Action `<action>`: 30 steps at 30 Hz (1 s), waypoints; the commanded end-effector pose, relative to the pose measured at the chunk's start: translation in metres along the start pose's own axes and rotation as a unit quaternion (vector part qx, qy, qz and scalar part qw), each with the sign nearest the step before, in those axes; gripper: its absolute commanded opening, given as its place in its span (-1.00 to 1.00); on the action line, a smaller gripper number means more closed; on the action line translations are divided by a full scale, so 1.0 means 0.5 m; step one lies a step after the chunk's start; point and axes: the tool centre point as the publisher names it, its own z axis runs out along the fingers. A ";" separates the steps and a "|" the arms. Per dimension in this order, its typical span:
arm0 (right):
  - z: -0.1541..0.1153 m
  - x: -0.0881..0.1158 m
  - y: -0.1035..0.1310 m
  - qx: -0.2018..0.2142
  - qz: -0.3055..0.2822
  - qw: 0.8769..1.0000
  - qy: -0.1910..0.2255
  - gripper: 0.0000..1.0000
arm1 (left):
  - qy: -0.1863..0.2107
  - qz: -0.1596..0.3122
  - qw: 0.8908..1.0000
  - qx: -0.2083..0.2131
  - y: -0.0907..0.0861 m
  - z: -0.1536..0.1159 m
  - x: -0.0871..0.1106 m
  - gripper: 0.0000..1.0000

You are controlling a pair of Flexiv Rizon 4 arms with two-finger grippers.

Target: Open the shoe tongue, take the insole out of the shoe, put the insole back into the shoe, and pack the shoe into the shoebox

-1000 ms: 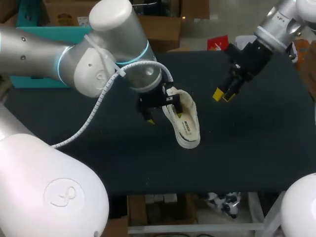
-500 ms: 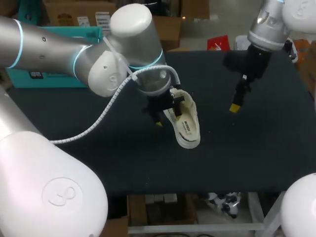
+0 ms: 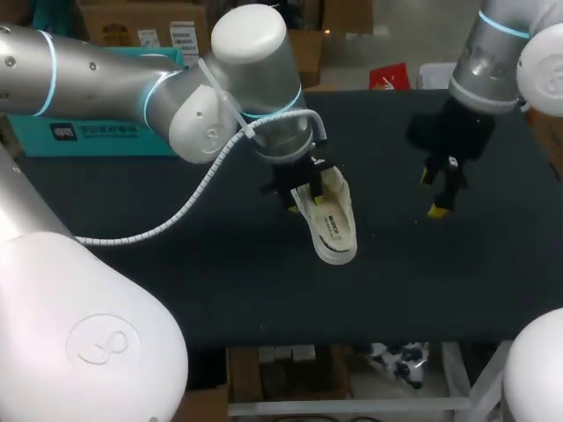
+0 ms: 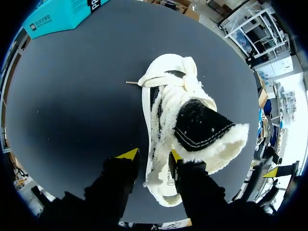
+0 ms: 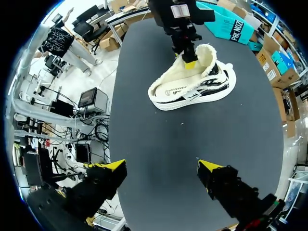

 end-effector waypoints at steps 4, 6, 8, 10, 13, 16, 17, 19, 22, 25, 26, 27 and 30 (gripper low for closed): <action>0.002 0.007 -0.002 -0.001 0.000 1.000 -0.020 1.00 | 0.013 0.003 1.000 -0.014 0.004 0.009 -0.004 -1.00; 0.002 0.007 -0.002 -0.001 0.000 1.000 -0.020 1.00 | 0.021 0.009 1.000 -0.015 0.002 0.003 -0.013 -1.00; 0.002 0.007 -0.002 -0.001 0.000 1.000 -0.020 1.00 | 0.032 0.021 0.999 -0.012 0.006 -0.009 -0.025 -1.00; 0.002 0.007 -0.002 -0.001 0.000 1.000 -0.020 1.00 | 0.038 0.046 0.998 -0.011 0.009 -0.022 -0.036 -1.00; 0.007 -0.001 -0.006 0.010 -0.034 0.999 -0.013 1.00 | 0.059 0.098 0.993 0.001 0.008 -0.049 -0.048 -1.00; 0.009 0.002 -0.012 0.046 -0.143 0.988 -0.045 1.00 | 0.089 0.164 0.982 0.006 0.014 -0.083 -0.056 -1.00; 0.009 0.003 -0.014 0.072 -0.162 0.983 -0.048 1.00 | 0.092 0.187 0.978 0.010 0.015 -0.092 -0.057 -1.00; 0.009 0.007 -0.016 0.097 -0.204 0.972 -0.064 1.00 | 0.101 0.215 0.971 0.017 0.016 -0.113 -0.060 -1.00; 0.008 -0.002 -0.024 0.114 -0.240 0.963 -0.048 1.00 | 0.099 0.264 0.958 0.045 0.016 -0.143 -0.063 -1.00; 0.007 -0.013 -0.026 0.113 -0.278 0.953 -0.023 1.00 | 0.083 0.298 0.948 0.078 0.014 -0.173 -0.072 -1.00; 0.009 -0.015 -0.025 0.112 -0.287 0.951 -0.017 1.00 | 0.088 0.305 0.945 0.081 0.014 -0.185 -0.077 -1.00; 0.009 -0.018 -0.025 0.111 -0.288 0.951 -0.006 1.00 | 0.089 0.309 0.943 0.089 0.013 -0.198 -0.082 -1.00; 0.009 -0.019 -0.025 0.106 -0.289 0.951 -0.008 1.00 | 0.095 0.340 0.928 0.116 -0.001 -0.234 -0.099 -1.00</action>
